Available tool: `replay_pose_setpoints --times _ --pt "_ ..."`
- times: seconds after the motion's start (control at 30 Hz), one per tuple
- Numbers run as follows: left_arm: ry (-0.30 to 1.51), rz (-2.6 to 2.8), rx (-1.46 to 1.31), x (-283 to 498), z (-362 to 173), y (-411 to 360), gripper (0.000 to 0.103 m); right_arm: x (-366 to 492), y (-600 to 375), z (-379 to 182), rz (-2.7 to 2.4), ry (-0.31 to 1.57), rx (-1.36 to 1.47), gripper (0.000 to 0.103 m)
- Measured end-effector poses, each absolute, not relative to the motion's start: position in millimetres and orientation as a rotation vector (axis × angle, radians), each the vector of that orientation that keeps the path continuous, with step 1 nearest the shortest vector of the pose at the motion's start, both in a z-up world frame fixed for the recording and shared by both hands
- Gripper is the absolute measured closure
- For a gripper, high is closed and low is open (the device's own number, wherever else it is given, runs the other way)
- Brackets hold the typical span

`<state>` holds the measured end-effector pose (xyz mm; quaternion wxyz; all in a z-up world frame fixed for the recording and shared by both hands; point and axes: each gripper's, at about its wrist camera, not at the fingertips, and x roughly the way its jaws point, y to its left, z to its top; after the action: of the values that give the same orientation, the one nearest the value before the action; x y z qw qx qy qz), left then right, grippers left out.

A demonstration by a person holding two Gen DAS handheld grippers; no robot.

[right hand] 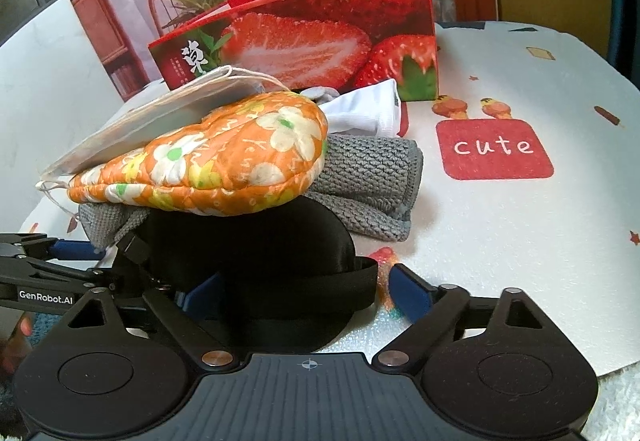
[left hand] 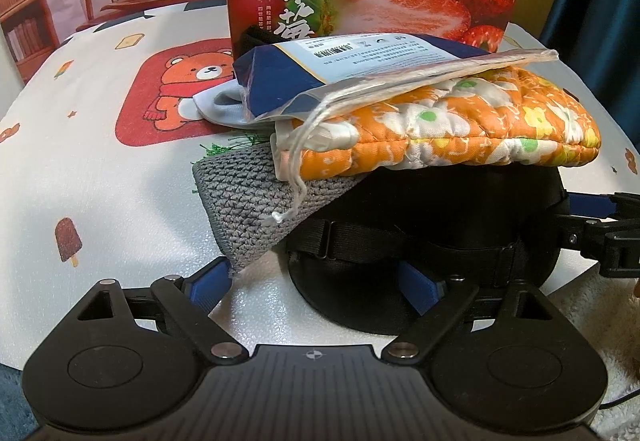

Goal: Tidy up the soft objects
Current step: 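Close the right gripper on the black eye mask while the left gripper approaches it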

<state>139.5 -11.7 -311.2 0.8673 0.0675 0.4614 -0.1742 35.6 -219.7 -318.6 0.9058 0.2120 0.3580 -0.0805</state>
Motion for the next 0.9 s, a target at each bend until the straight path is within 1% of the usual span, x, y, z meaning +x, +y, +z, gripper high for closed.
replay_pose_setpoints --times 0.07,0.23,0.37,0.5,0.53,0.57,0.6,0.67,0.7,0.73,0.83,0.9 --pt "0.966 -0.365 0.142 139.5 -311.2 -11.6 0.012 34.5 -221.1 -318.3 -0.160 0.733 0.453 0.025" --pt "0.966 -0.364 0.144 139.6 -311.0 -11.7 0.012 30.6 -227.7 -318.7 -0.155 0.713 0.507 0.029" --pt "0.966 -0.364 0.142 139.6 -310.8 -11.5 0.012 28.4 -230.5 -318.5 -0.127 0.706 0.544 0.044" --pt "0.966 -0.363 0.141 139.5 -311.0 -11.7 0.012 22.1 -225.3 -309.1 -0.119 0.670 0.513 0.048" --pt "0.967 -0.363 0.141 139.4 -310.8 -11.5 0.012 19.4 -224.5 -305.9 -0.120 0.653 0.502 0.051" --pt "0.967 -0.363 0.141 139.4 -310.9 -11.3 0.011 17.3 -223.6 -302.8 -0.123 0.642 0.489 0.059" --pt "0.967 -0.364 0.140 139.5 -310.9 -11.2 0.011 16.0 -222.8 -300.5 -0.129 0.636 0.479 0.064" --pt "0.967 -0.364 0.134 139.7 -310.5 -10.0 0.011 14.5 -223.3 -298.7 -0.137 0.634 0.477 0.078" --pt "0.967 -0.365 0.127 140.0 -310.3 -9.1 0.011 14.5 -224.2 -298.4 -0.139 0.636 0.481 0.082" --pt "0.967 -0.366 0.123 140.4 -310.1 -8.2 0.011 14.4 -224.7 -298.5 -0.140 0.638 0.485 0.092" --pt "0.965 -0.370 0.088 142.2 -308.6 -2.4 0.012 13.6 -226.0 -298.9 -0.145 0.635 0.488 0.093" --pt "0.953 -0.369 0.027 143.3 -306.1 5.4 0.017 13.1 -227.2 -299.9 -0.153 0.636 0.492 0.093"
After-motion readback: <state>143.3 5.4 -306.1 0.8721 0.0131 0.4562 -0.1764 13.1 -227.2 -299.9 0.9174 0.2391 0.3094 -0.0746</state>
